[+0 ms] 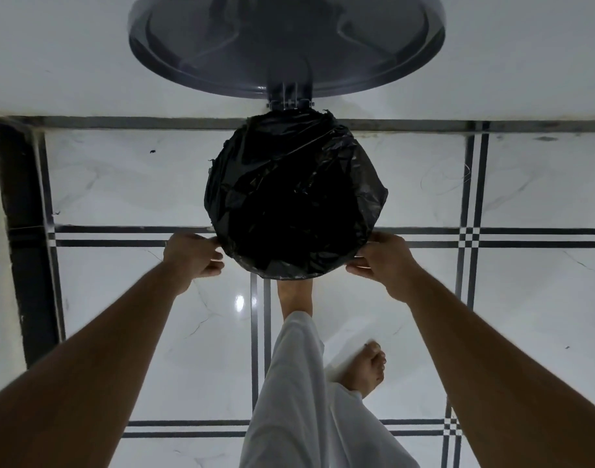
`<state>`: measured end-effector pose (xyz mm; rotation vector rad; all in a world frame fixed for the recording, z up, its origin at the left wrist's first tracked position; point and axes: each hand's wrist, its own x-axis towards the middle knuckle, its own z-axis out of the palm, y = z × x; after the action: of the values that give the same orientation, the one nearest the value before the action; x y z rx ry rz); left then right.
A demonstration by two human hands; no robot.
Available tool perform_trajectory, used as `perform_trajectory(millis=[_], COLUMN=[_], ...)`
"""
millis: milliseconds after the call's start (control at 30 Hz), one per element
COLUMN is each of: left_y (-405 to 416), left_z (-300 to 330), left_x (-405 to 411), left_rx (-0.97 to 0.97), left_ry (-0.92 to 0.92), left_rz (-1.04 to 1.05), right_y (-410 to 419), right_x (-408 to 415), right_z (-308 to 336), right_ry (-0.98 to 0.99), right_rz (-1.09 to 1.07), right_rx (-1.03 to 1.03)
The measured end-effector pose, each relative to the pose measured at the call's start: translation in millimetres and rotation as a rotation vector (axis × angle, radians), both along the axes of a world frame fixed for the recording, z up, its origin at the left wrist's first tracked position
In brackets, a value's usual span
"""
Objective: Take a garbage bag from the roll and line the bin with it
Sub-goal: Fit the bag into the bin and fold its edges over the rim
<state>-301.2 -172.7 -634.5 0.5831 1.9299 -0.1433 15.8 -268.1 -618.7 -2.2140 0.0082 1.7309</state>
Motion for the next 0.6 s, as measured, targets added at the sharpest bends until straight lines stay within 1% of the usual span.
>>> perform_trajectory(millis=[33, 67, 100, 133, 200, 233, 267, 333, 400, 433, 500, 567, 600], left_y=[3.8, 5.9, 6.7, 9.0, 8.7, 7.5, 7.5, 7.1, 8.9, 10.7, 17.8, 32.9, 41.5], left_z=[3.3, 3.9, 6.5, 7.4, 14.6, 23.2, 30.4, 43.0, 49.3, 49.2, 41.0, 33.5, 28.2], left_x=[0.5, -0.1, 2.4, 5.9, 15.3, 23.5, 34.1, 54.4, 69.4, 74.0, 72.0, 66.7, 63.8], left_rx=[0.011, 0.042, 0.103, 0.191, 0.356, 0.407, 0.449, 0.472, 0.454, 0.441, 0.38, 0.296, 0.261], left_ry=[-0.1, -0.169, -0.176, -0.101, 0.087, 0.113, 0.088, 0.007, -0.068, -0.083, -0.034, 0.015, 0.03], left_rz=[0.163, 0.263, 0.312, 0.317, 0.278, 0.287, 0.325, 0.326, 0.234, 0.193, 0.083, -0.007, -0.02], right_y=[-0.2, -1.2, -4.7, -6.4, -4.3, -3.2, 0.3, 8.9, 19.7, 24.4, 37.0, 48.3, 54.4], right_x=[5.7, 9.1, 11.7, 13.8, 12.3, 8.2, 2.7, -11.2, -25.2, -30.5, -34.5, -32.4, -30.6], right_z=[-1.2, 0.8, 0.0, 2.6, 14.7, 21.7, 29.5, 43.7, 50.8, 49.4, 45.0, 45.2, 47.0], right_ry=[0.017, 0.011, -0.021, -0.106, -0.368, -0.482, -0.527, -0.483, -0.348, -0.29, -0.226, -0.232, -0.234], right_rz=[-0.036, -0.067, -0.081, -0.009, 0.219, 0.252, 0.196, 0.065, 0.058, 0.063, 0.057, 0.04, 0.061], right_rx=[0.011, 0.007, 0.001, -0.017, -0.027, 0.028, 0.13, 0.316, 0.42, 0.441, 0.451, 0.424, 0.397])
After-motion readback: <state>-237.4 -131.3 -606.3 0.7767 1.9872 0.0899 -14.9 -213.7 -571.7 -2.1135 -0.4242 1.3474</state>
